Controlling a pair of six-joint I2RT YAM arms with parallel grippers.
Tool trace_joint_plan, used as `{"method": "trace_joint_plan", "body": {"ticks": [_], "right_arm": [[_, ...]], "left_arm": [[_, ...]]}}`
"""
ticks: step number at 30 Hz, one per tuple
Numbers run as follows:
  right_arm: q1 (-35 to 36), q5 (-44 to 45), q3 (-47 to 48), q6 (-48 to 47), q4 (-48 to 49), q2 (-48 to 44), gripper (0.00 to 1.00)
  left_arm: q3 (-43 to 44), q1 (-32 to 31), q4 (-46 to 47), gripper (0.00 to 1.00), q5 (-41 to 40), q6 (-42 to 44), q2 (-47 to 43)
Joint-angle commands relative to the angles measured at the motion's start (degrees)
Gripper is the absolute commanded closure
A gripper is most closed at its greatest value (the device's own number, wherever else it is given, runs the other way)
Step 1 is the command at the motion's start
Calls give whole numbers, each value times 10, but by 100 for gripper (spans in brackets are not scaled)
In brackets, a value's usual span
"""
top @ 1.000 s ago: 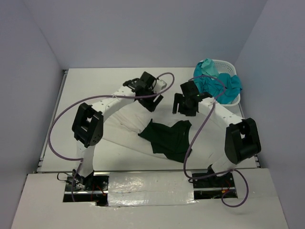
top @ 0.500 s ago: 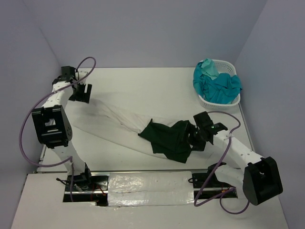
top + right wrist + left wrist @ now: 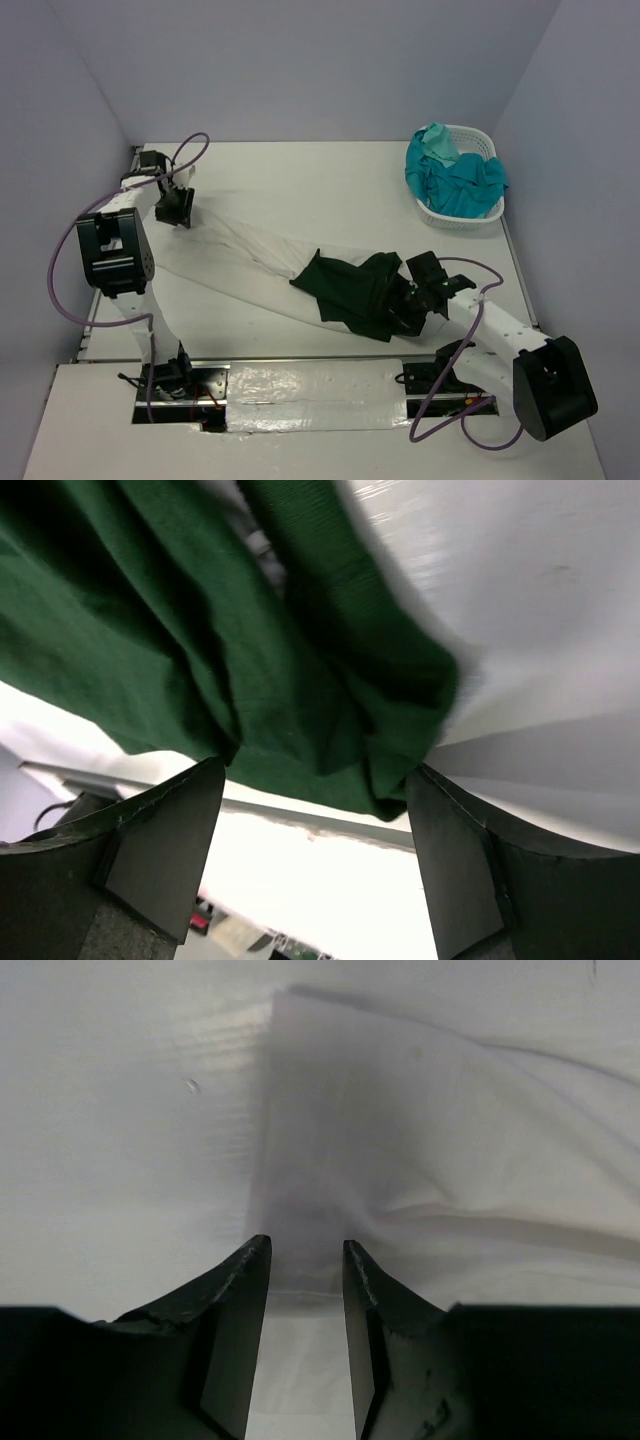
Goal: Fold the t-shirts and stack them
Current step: Fold the other side of the tshirt into a rectangle, then rotate the tshirt 90 degrees
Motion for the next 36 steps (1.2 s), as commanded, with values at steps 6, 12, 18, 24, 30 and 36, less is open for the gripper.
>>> {"method": "trace_joint_plan", "body": {"ticks": [6,12,18,24,30,36], "right_arm": [[8,6,-37,-3,26,30,21],[8,8,-33,-13,18,37,19],[8,10,-40,-6,37,61,40],[8,-3,-35,-10,46,69,71],[8,42,65,-62,-10,94,97],[-1,78,213,-150,-25,268,100]], "left_arm": [[-12,12,-41,90,97,-9,-37],[-35,14,-31,100,45,13,-51],[-94,13,-18,100,-13,52,-53],[-152,14,10,100,-38,66,-61],[-188,20,22,100,-59,78,-101],[-218,45,6,100,-35,73,-136]]}}
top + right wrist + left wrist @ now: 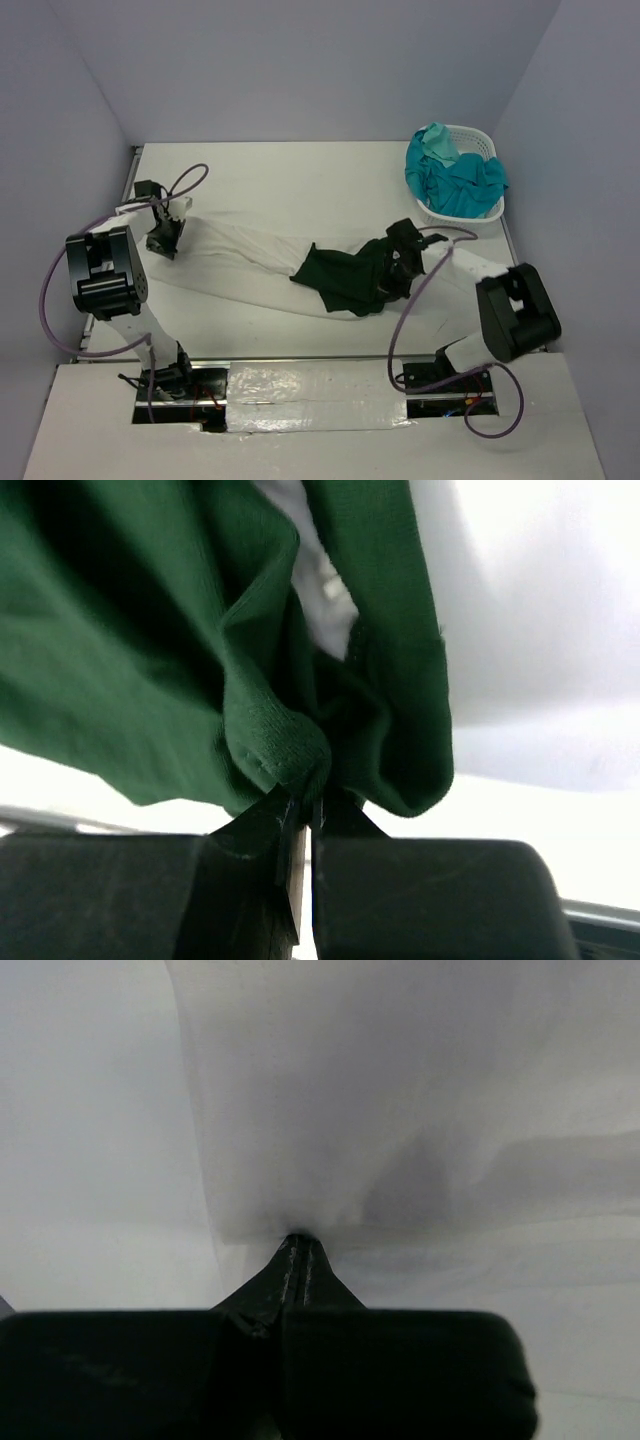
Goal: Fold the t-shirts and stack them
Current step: Rotate the tshirt 90 degrees
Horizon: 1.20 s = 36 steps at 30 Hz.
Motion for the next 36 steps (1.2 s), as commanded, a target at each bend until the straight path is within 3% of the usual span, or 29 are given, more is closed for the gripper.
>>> {"method": "trace_joint_plan", "body": {"ticks": [1,6,12,14,15,16,17,18,19,20,22,23,25,28,31,32,36], "right_arm": [[-6,57,96,-73,-14,103,100],[-8,96,265,-132,-61,266,100],[-36,142,622,-182,-161,473,97],[-41,172,718,-189,-189,531,85],[-42,181,832,-194,-206,595,80],[-42,189,894,-198,-246,630,74],[-43,195,962,-203,-263,662,61],[-44,196,1066,-204,-274,714,53],[-45,195,1091,-202,-266,729,44],[-49,188,1091,-195,-245,729,35],[-54,173,1001,-187,-154,679,25],[-55,173,971,-187,-132,660,13],[-57,182,973,-194,-130,627,5],[-60,171,1006,-180,-150,590,3],[-60,135,867,-130,-90,485,6],[-61,118,755,-111,-62,427,6],[-61,24,536,25,102,360,14]], "left_arm": [[-25,22,-35,100,7,12,-36],[-78,27,-46,100,4,30,-94],[-123,28,-65,100,-37,72,-148],[-127,28,-81,100,-7,98,-164],[-127,27,-88,99,-3,105,-180],[-127,26,-104,92,6,121,-189],[-122,27,-115,89,25,129,-196],[-120,27,-128,84,34,135,-207],[-114,27,-155,74,44,146,-211],[-104,27,-169,72,59,150,-214],[-91,28,-191,66,66,152,-214],[-76,27,-216,66,70,153,-215],[-42,29,-246,65,87,159,-218],[23,47,-281,61,134,149,-220],[90,81,-248,59,130,100,-179],[104,86,-231,59,126,92,-165],[155,92,-172,58,96,45,-92]]}}
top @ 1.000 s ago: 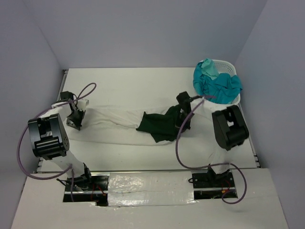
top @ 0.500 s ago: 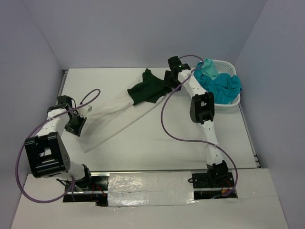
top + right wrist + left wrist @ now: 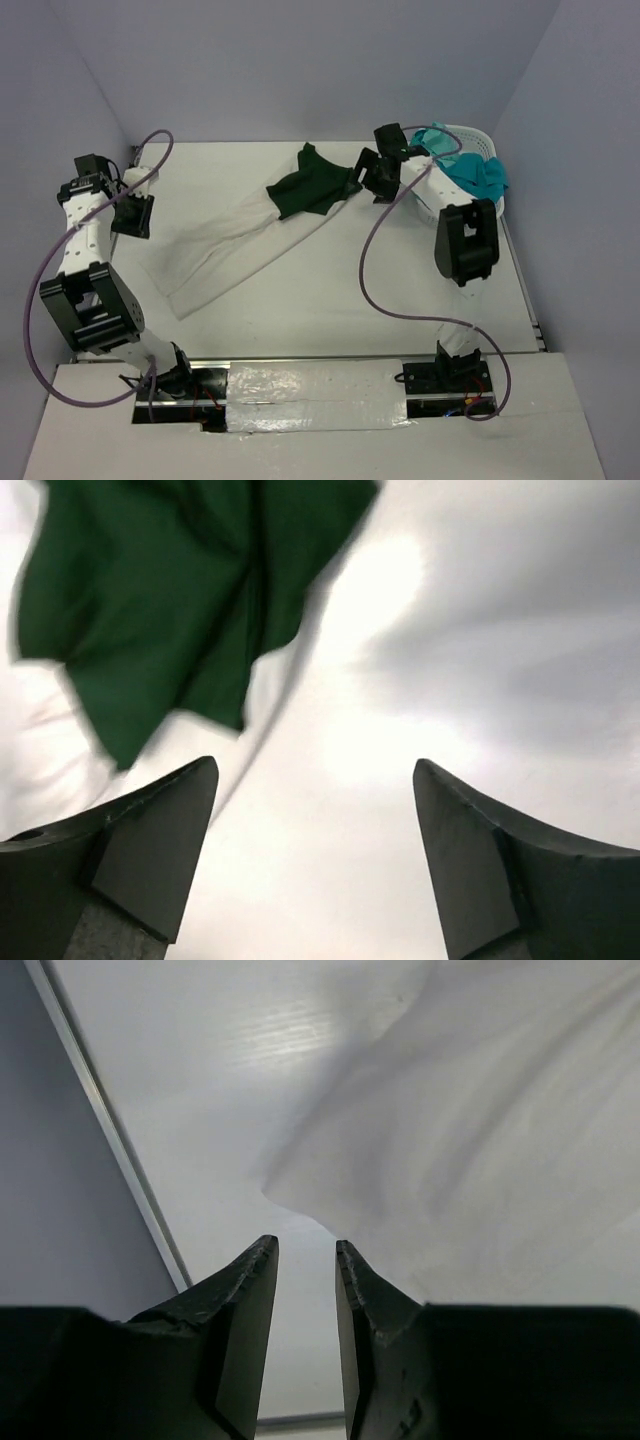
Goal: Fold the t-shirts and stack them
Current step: Rotate the tshirt 90 degrees
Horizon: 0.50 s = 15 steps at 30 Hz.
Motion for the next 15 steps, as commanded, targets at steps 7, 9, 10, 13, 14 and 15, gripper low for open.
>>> {"method": "trace_joint_plan", "body": {"ticks": [7,9,10,13,14,15], "right_arm": [[-3,-142,-35,205,146,95,25],[-7,-154,-2,232,149,138,34],[-11,-158,8,241,151,165,50],[-26,-161,83,254,143,219,89],[-33,-164,151,253,139,239,95],[-36,-174,198,254,133,261,99]], "left_arm": [[70,3,60,56,-3,-77,151],[68,3,69,55,-7,-70,154],[68,3,73,55,-9,-67,157],[72,0,69,54,7,-48,163],[70,0,69,54,12,-40,162],[68,-2,70,54,15,-34,162]]}}
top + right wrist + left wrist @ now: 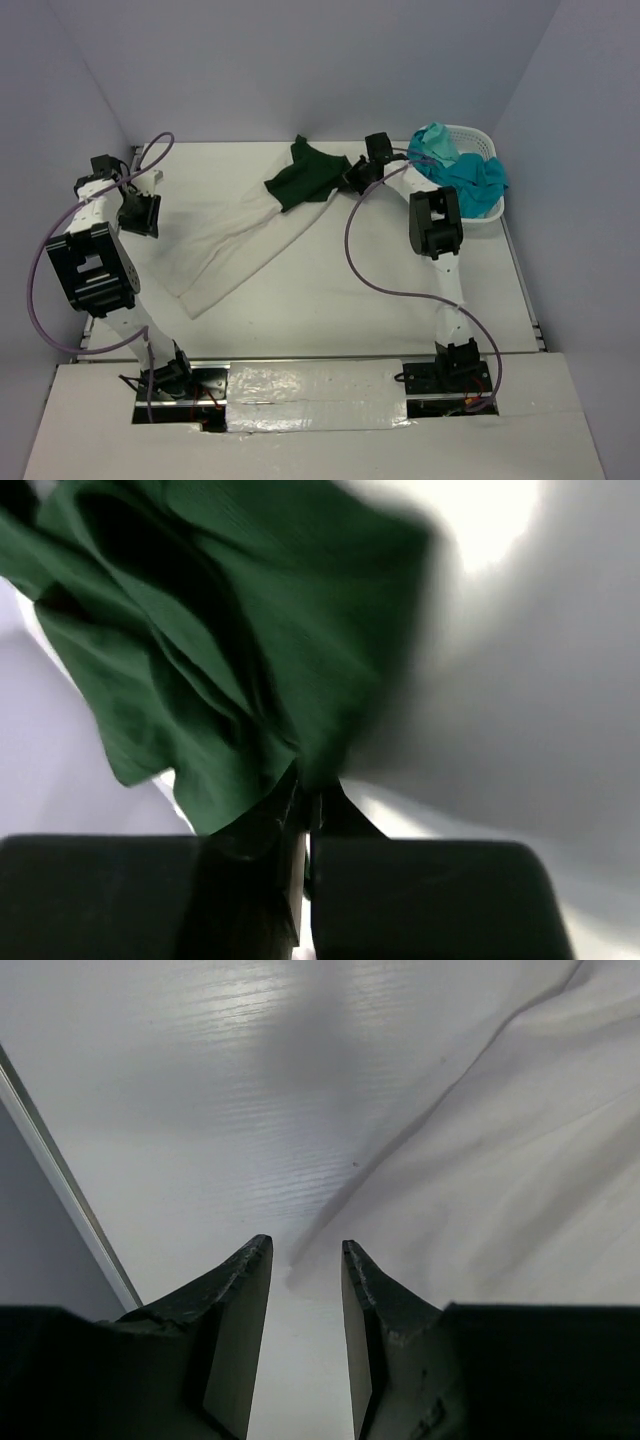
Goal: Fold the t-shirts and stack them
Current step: Rotate the tshirt 90 degrees
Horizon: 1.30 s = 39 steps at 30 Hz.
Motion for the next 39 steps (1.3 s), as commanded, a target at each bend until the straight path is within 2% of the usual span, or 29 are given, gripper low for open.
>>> {"method": "trace_joint_plan", "body": {"ticks": [1,2,3,4,5,6,7,8,9,10,12,15,16,17,18,19,21,22,23,25,26,27,28,29,30,31,33,35,39], "right_arm": [[-23,4,147,20,-2,111,100],[-30,-1,270,23,-3,144,100],[-34,-4,330,32,6,172,99],[-37,-5,382,44,21,207,96],[-42,-10,371,57,52,205,89],[-50,-22,339,80,120,194,65],[-53,-25,276,81,144,158,53],[-56,-26,260,70,152,140,40],[-57,-26,249,31,132,125,15],[-57,-28,226,10,122,93,2],[-57,-39,185,-23,102,29,0],[-53,-41,35,-39,93,-59,0],[-48,-23,-60,-49,91,-131,0],[-42,-9,-110,-56,87,-173,0],[-34,6,-166,-59,90,-255,0],[-7,22,-276,-60,96,-294,0],[35,53,-381,-43,128,-394,0],[65,58,-464,-28,141,-415,0],[129,63,-495,13,174,-433,0],[196,68,-547,54,211,-442,8],[253,67,-548,91,238,-435,32],[277,63,-545,109,249,-408,48],[296,60,-531,129,256,-392,62],[316,56,-524,147,286,-376,70],[351,55,-516,168,301,-344,70],[366,61,-483,172,304,-327,64],[404,73,-429,165,260,-270,40],[418,86,-375,174,232,-240,35],[435,107,-382,248,257,-194,31]], "left_arm": [[8,-12,5,53,25,23,-8],[4,-14,4,53,27,29,-9],[-7,-19,2,53,29,31,-11],[-15,-26,1,53,32,33,-13],[-23,-30,0,53,36,33,-17],[-40,-32,-1,53,44,32,-19],[-49,-33,-1,53,48,30,-25],[-56,-34,-1,53,53,25,-28],[-67,-34,-4,53,60,23,-32],[-73,-34,-5,53,63,21,-40],[-86,-31,-1,53,60,12,-59],[-106,-27,20,52,58,-8,-85],[-111,-20,25,52,58,-24,-99],[-117,-16,30,52,59,-31,-104],[-125,-6,37,52,60,-36,-114],[-133,-1,40,52,60,-43,-121],[-151,7,45,53,54,-56,-136],[-159,13,49,53,51,-58,-157],[-173,15,52,52,49,-58,-170],[-184,21,54,52,51,-52,-205],[-191,21,52,52,51,-49,-214],[-191,22,49,52,48,-47,-221],[-191,23,45,52,45,-47,-235],[-192,24,34,52,39,-46,-243],[-193,24,30,52,32,-45,-260],[-194,24,25,52,28,-43,-269],[-197,24,17,52,23,-43,-286],[-190,24,9,51,30,-42,-302],[-170,24,-6,51,73,-27,-317]]}}
